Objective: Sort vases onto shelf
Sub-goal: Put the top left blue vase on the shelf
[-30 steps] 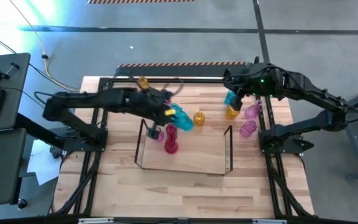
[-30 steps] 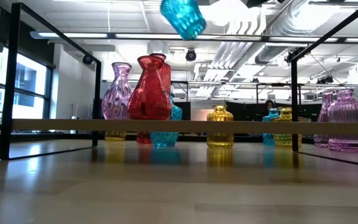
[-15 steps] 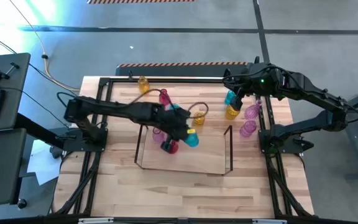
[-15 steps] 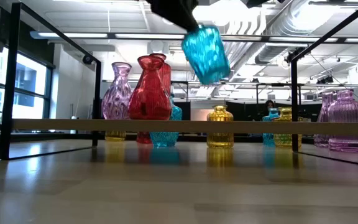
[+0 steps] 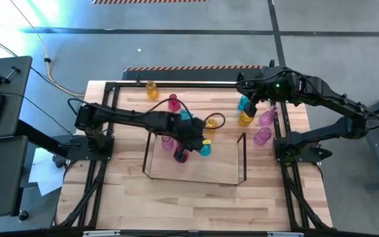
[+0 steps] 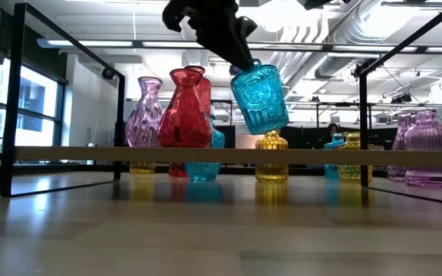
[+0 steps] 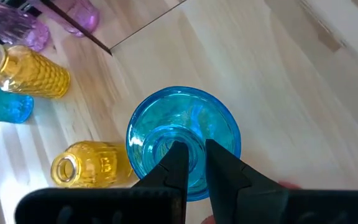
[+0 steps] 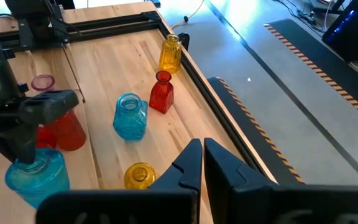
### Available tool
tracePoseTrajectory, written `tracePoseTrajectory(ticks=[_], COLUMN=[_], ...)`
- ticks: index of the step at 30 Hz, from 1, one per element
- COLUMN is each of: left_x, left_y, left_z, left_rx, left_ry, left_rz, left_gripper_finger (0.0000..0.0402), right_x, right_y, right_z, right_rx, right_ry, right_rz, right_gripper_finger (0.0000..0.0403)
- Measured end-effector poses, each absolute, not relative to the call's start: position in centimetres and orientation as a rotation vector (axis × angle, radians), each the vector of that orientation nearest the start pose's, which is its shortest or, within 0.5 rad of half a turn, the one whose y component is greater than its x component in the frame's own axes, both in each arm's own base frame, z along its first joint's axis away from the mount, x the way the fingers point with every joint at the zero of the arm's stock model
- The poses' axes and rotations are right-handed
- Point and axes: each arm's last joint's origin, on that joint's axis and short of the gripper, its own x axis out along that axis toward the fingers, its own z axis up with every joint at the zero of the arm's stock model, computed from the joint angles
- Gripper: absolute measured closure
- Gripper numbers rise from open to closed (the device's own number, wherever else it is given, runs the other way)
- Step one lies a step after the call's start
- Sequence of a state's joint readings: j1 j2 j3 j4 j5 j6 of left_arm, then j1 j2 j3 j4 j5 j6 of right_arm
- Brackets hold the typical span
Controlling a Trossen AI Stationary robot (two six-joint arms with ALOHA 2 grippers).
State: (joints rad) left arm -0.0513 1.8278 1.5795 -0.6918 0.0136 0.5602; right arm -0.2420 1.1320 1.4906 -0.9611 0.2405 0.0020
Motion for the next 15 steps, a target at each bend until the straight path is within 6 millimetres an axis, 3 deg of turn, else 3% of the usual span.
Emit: tracePoseTrajectory(ticks=[11,15], left_x=[39.5,40.0], left_y=[-2.2,-2.2], left_z=[27.8,26.5], left_rx=[0.519,0.518], left_ry=[0.900,0.936], left_rz=[-0.356,-0.378], left_gripper_finger=[0.0376,0.0376], right_x=[18.8,18.8], right_y=[-5.3,-5.3], right_z=[43.0,43.0], right_rx=[0.004,0.011], right_ry=[0.607,0.604], right_rz=[-0.469,-0.471], right_gripper_finger=[0.0403,0.0403])
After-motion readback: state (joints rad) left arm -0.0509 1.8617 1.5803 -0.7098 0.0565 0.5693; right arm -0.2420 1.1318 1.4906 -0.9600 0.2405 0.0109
